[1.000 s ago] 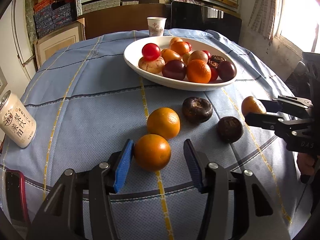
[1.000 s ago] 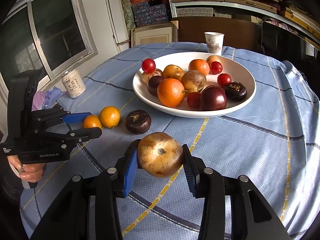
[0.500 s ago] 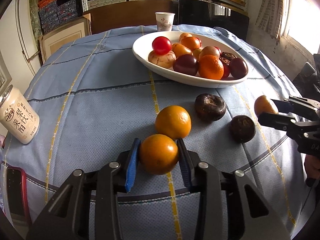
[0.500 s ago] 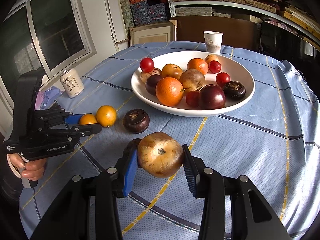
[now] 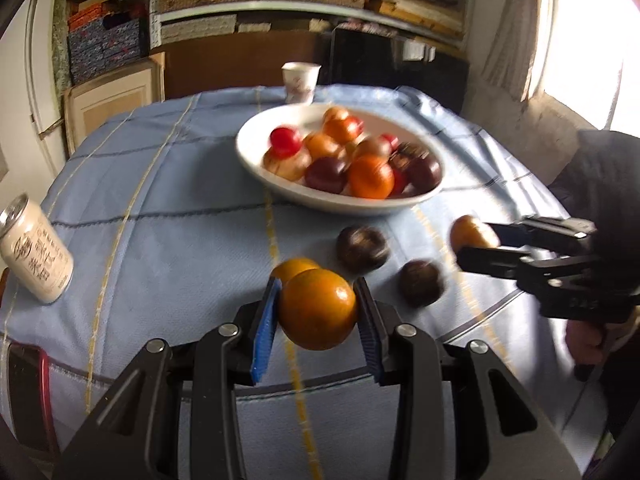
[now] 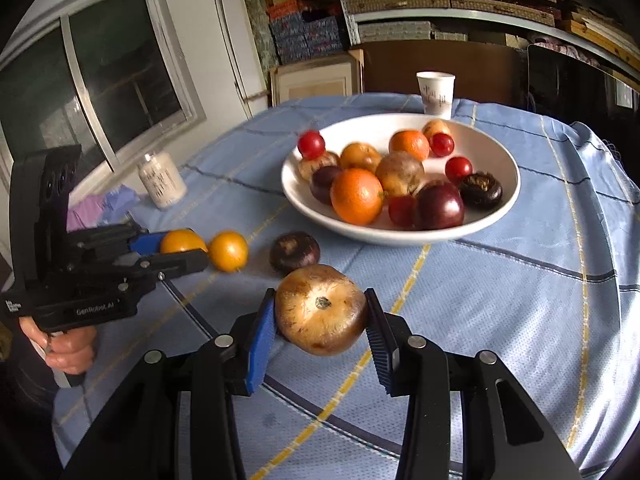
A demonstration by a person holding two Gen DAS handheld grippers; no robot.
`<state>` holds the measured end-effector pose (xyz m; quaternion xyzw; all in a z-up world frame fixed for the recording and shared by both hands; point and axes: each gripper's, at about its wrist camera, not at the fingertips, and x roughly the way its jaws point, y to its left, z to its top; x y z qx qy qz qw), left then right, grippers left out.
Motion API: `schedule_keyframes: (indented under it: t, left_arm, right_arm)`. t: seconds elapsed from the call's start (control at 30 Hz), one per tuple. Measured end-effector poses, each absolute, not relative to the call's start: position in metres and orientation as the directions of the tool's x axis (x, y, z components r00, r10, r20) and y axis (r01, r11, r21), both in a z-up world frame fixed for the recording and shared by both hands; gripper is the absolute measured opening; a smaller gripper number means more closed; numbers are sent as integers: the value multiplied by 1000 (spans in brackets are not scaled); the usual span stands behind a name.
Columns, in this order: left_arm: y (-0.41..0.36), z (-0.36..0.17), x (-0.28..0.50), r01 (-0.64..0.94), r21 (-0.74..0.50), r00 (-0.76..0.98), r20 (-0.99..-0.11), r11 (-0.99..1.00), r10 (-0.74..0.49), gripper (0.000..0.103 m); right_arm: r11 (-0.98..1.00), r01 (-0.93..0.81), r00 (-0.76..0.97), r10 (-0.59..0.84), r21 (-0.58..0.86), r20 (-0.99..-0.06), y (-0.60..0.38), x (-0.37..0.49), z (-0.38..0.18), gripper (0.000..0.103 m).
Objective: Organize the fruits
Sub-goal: 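Carry the mandarin and pale fruit onto the white plate and open both tools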
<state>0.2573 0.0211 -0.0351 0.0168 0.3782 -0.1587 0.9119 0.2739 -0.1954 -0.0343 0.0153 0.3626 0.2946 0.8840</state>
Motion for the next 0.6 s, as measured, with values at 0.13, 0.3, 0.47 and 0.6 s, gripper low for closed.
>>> schedule_keyframes:
  t: [0.13,0.3,0.47,0.6]
  left_arm:
    - [11,-7,273,360,-116,671,-657,926,-344,36]
    - [-12,22,323,382,-76,700,-626,921,-343,36]
    - [-34,23,386,342,-57,704,-646,938,-296,36]
    - [-45,11,426,288,-33,688,-688,957,-231,37]
  right_arm:
    - [841,-466,614,532,277,-583,-206,293,-17,43]
    - [880,-365,679,474,303,-561,-213,339,-9,43]
    - [895,-295,700,441,336,-562,-217,381,-21,43]
    - [898,-266,729,426,352,-536,-222,394,-25,45]
